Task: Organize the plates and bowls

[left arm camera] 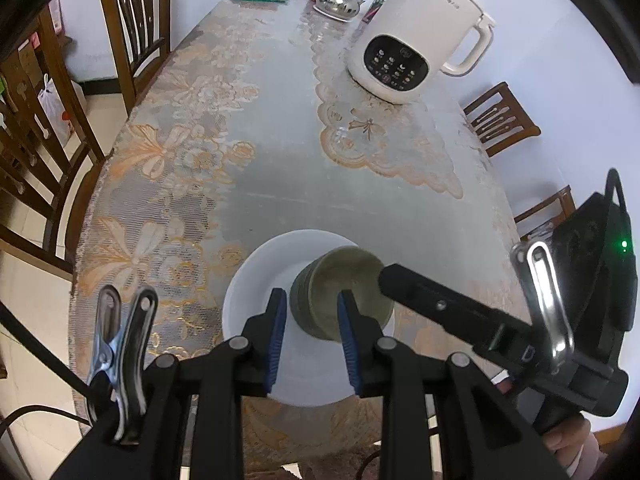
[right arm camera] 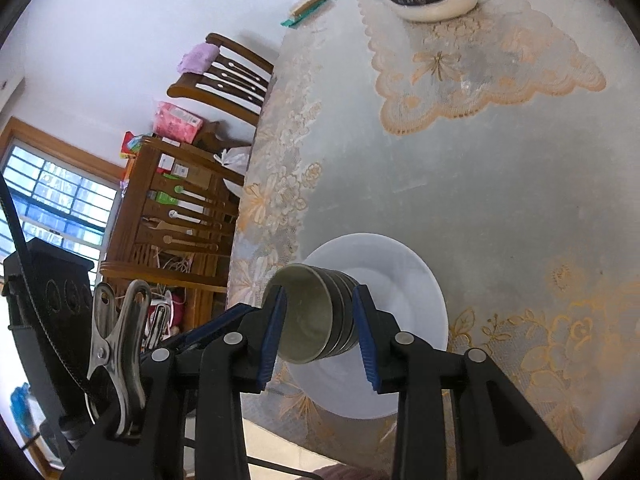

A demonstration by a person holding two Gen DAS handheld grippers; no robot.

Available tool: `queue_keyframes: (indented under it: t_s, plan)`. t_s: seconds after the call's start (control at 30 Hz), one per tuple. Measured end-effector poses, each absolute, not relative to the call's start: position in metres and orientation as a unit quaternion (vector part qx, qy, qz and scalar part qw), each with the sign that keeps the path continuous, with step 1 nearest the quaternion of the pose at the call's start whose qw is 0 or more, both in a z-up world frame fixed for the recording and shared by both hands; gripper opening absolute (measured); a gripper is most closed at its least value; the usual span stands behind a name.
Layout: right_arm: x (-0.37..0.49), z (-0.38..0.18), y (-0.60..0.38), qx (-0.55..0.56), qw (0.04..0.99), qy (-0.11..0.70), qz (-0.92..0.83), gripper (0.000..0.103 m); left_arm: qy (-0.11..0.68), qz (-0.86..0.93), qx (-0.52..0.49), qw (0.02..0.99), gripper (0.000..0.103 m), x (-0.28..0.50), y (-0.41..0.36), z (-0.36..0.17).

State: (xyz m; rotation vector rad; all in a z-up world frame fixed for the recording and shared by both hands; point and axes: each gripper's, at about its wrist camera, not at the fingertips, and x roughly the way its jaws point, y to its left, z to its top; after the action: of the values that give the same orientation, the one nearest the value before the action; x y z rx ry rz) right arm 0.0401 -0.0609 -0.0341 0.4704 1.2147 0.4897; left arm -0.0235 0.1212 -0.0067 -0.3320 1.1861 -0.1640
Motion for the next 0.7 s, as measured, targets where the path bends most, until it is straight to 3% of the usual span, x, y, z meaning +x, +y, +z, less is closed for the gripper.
queue_keyframes:
  t_s: [0.7]
  plan:
    - [-0.037, -0.020, -0.058, 0.090, 0.821, 0.516, 0.227, 0.035, 0.536, -0.035, -0.067, 0.841, 0.027, -0.086, 0.105, -0.009]
